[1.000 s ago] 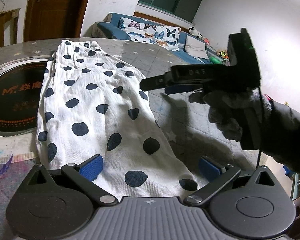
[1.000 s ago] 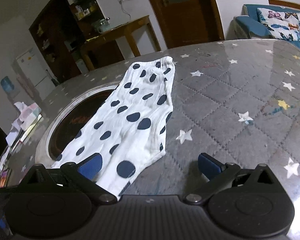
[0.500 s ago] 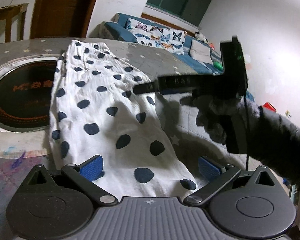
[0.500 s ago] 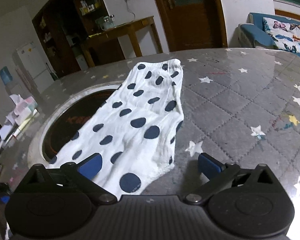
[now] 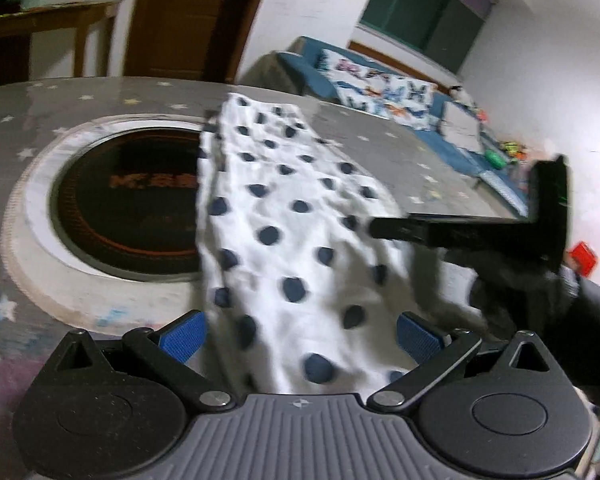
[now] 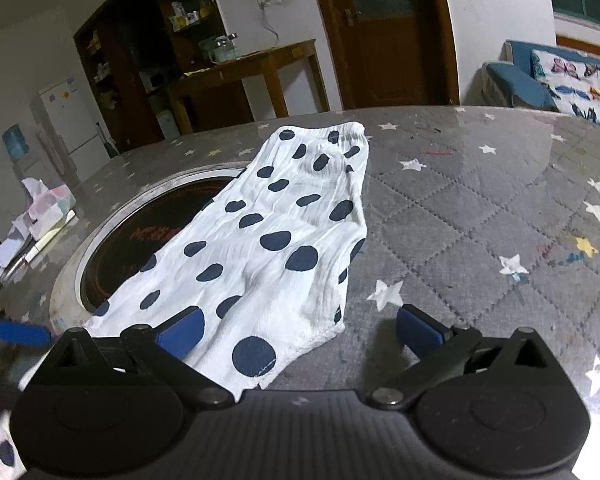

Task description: Fold clothes

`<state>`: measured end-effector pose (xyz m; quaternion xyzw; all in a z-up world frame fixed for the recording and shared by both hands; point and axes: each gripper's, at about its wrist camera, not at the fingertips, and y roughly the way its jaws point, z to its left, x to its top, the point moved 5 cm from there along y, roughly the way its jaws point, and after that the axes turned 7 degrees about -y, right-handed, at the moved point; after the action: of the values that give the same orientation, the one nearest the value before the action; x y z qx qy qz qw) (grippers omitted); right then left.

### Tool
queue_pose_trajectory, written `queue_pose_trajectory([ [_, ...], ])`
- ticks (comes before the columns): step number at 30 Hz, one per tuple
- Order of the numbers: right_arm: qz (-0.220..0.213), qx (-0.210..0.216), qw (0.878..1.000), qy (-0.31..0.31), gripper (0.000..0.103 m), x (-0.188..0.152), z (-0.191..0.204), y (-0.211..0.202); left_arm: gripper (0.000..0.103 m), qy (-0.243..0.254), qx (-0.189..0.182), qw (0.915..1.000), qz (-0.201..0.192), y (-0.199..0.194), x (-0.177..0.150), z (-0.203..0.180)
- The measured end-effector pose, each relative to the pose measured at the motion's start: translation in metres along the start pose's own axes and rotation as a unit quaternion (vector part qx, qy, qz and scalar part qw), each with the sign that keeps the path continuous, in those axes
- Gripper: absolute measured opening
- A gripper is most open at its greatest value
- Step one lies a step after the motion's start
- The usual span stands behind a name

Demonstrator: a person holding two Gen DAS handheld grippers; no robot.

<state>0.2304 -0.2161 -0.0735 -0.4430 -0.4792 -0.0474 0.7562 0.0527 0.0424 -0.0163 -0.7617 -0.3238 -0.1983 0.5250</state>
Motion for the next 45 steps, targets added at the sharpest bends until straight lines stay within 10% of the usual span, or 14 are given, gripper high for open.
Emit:
queue_pose_trajectory([
  [21, 0.009, -0.046, 0.995, -0.094, 0.103, -0.01, 0.017, 0.006, 0.102, -0.018, -0.001, 0.9989, 0.044, -0.031, -0.046, -0.01],
  [38, -0.019, -0.018, 0.998, -0.064, 0.103, -0.012, 0.025, -0.064, 0.066, -0.066, -0.043, 0.9912, 0.106, -0.051, -0.076, -0.023],
  [45, -0.03, 0.031, 0.997, -0.07, 0.103, -0.02, 0.053, -0.093, 0.032, -0.087, -0.05, 0.9877, 0.119, -0.051, -0.079, -0.017],
])
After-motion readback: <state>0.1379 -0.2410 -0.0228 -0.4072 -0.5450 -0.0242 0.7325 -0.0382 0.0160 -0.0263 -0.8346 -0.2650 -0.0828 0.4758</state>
